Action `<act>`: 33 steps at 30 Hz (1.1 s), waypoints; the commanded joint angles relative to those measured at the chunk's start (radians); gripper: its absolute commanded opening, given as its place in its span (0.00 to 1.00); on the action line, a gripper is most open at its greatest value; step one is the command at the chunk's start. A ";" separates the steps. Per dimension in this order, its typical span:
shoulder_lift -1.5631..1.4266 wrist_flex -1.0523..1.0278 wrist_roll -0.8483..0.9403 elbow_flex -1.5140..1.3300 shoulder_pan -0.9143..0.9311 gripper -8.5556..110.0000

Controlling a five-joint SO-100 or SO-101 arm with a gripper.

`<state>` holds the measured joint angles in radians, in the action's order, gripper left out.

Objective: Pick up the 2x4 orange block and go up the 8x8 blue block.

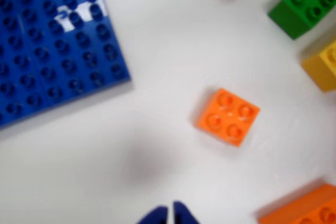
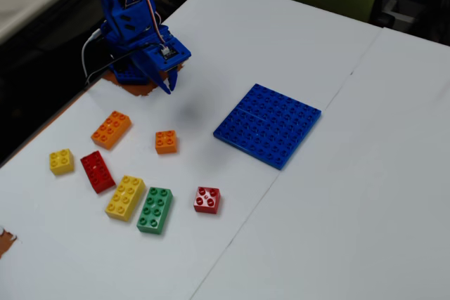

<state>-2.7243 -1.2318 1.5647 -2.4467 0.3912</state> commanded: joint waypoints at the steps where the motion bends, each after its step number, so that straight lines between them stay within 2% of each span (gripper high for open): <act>1: 0.103 -0.034 -0.063 0.098 0.075 0.07; 4: 0.138 -0.041 -0.046 0.106 0.183 0.07; 8: 0.213 -0.129 -0.011 0.135 0.348 0.16; 12: 0.341 -0.173 -0.011 0.201 0.491 0.17; 17: 0.463 -0.118 0.006 0.256 0.663 0.36; 26: 0.650 0.029 0.235 0.279 0.911 0.39; 33: 0.778 -0.029 0.184 0.376 0.913 0.38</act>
<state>-1.9543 -1.2425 1.7702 -2.1246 1.3162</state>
